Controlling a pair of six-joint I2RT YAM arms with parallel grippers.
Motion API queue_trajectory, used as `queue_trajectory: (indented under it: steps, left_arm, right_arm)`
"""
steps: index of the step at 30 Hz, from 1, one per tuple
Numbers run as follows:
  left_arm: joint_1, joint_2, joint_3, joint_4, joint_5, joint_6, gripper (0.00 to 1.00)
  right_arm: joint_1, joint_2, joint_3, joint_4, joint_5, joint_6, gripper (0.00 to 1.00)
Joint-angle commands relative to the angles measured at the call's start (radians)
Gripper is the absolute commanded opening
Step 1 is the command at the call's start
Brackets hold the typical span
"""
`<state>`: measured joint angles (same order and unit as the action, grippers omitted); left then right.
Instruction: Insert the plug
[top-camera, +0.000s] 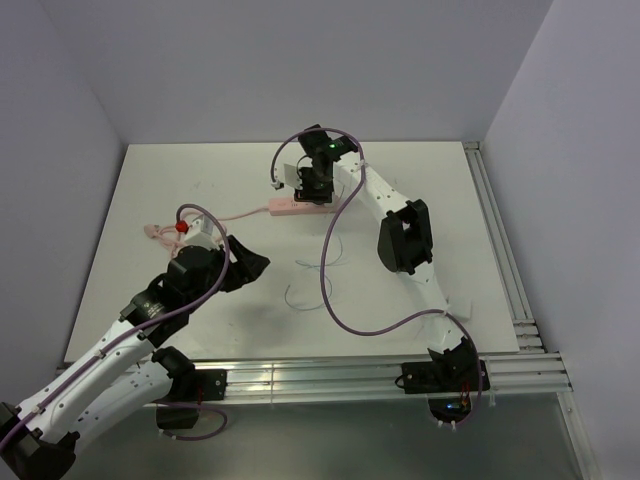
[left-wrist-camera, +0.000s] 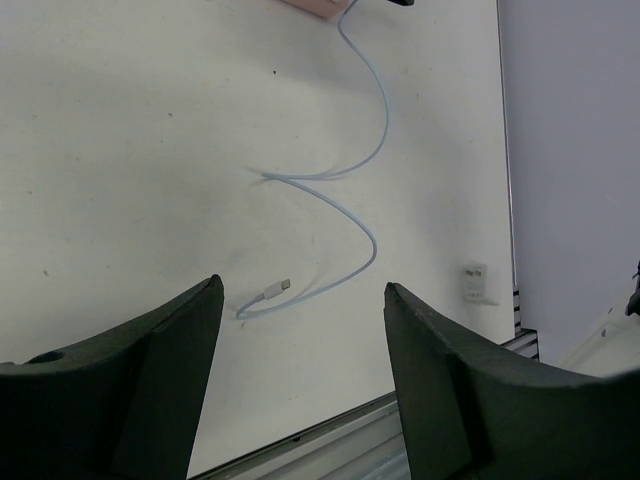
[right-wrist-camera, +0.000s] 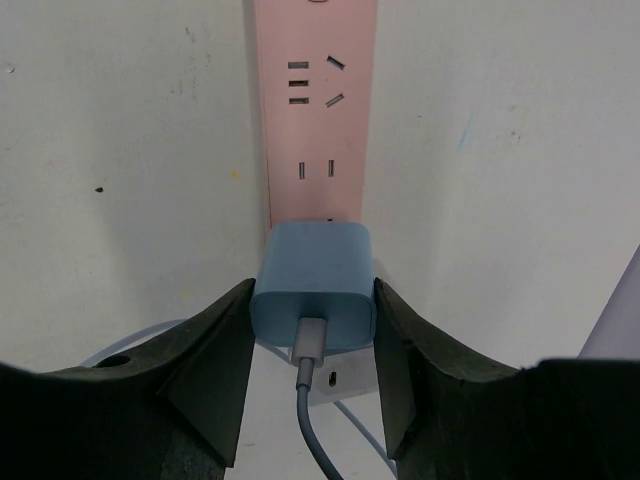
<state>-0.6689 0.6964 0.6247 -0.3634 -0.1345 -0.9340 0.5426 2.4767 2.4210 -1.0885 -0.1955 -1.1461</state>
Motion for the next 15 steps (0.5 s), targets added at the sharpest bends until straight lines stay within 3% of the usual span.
queue_trajectory:
  steps: [1, 15]
  left_arm:
    - [0.005, -0.011, -0.002, 0.026, 0.013, 0.026, 0.71]
    - [0.006, -0.021, -0.006, 0.021, 0.019, 0.026, 0.70]
  right_arm:
    - [0.000, 0.018, -0.030, -0.119, -0.010, 0.017, 0.00]
    - [0.007, -0.001, -0.040, -0.143, -0.021, 0.036, 0.00]
